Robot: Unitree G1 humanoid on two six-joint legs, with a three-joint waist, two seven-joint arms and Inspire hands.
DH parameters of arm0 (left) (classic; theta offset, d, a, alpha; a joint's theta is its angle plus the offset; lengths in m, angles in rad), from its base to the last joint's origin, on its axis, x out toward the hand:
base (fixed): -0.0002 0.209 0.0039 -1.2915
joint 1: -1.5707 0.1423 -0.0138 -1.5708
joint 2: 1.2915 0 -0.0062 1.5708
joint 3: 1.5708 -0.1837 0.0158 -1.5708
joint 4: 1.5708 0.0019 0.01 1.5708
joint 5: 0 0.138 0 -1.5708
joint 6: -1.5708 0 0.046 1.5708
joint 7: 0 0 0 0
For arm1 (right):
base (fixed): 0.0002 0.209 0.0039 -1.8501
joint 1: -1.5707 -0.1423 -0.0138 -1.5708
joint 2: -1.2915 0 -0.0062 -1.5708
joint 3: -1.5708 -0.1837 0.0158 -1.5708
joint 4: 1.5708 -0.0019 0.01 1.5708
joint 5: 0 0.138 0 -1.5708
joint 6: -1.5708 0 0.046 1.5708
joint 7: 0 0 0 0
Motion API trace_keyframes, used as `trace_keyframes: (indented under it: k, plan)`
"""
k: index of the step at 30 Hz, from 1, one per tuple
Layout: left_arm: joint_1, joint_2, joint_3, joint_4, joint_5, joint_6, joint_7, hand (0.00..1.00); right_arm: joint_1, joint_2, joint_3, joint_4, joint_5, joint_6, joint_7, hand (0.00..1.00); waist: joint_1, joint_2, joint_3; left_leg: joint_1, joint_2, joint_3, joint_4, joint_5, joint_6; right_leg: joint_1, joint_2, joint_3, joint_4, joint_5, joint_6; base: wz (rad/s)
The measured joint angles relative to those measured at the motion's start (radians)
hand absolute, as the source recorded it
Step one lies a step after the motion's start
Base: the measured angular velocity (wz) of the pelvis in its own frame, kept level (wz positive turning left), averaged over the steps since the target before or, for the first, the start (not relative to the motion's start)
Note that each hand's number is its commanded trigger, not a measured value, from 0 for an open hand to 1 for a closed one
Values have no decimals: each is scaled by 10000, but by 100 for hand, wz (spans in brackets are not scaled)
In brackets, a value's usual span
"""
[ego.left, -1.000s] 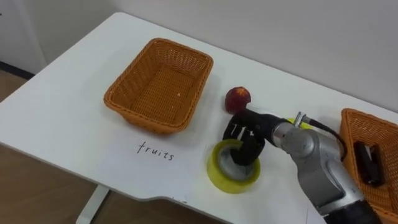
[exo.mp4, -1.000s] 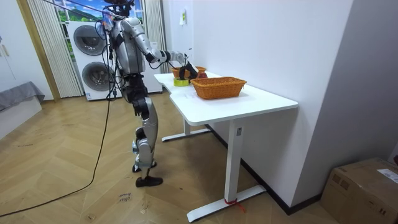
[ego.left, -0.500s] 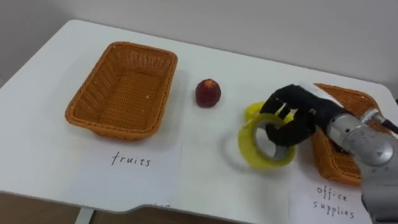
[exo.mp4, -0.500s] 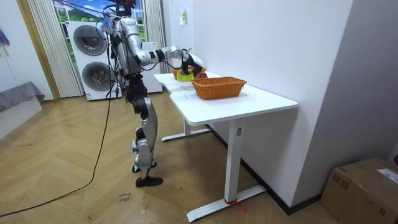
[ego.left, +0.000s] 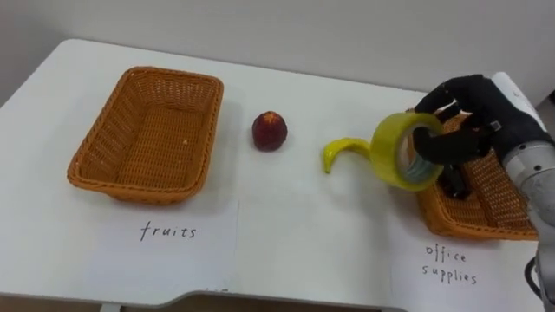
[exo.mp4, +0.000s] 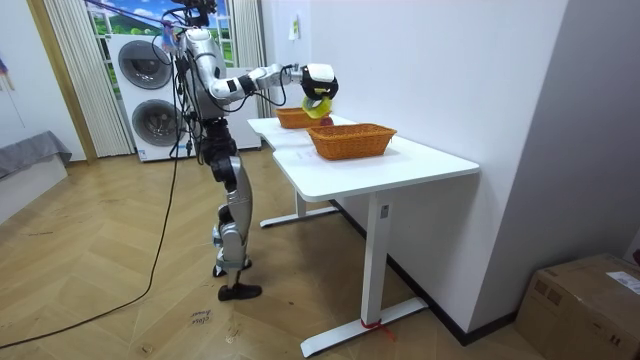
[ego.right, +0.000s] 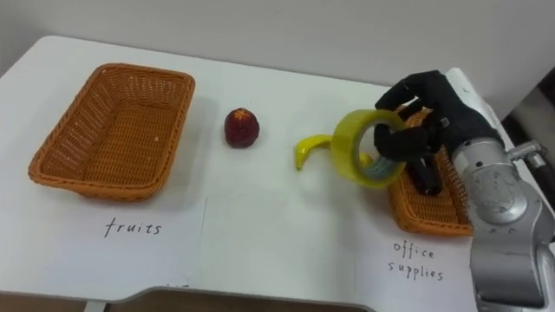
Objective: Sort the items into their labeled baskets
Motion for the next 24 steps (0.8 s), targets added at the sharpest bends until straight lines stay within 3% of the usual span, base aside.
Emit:
trace_keyframes:
  k: [15,17,24]
  plan:
    - [224,-15,27,-178,6,19,-42,0,1,-1,-402,265,258,-179,-1185,100,-257,76,-41,8,-1,0,6,0,0,30,-5,-81,-21,-2,4,0]
    - [220,-14,25,-175,8,7,-34,0,1,-28,-457,721,430,-383,-1389,100,-260,53,-54,20,-1,-4,6,0,0,44,-5,-107,-26,-2,4,0]
    - [202,-21,27,-112,9,13,-11,0,7,-113,-473,2250,631,-380,-1942,100,-295,20,-58,9,-10,-20,8,-1,1,42,-9,-132,-23,-5,8,0]
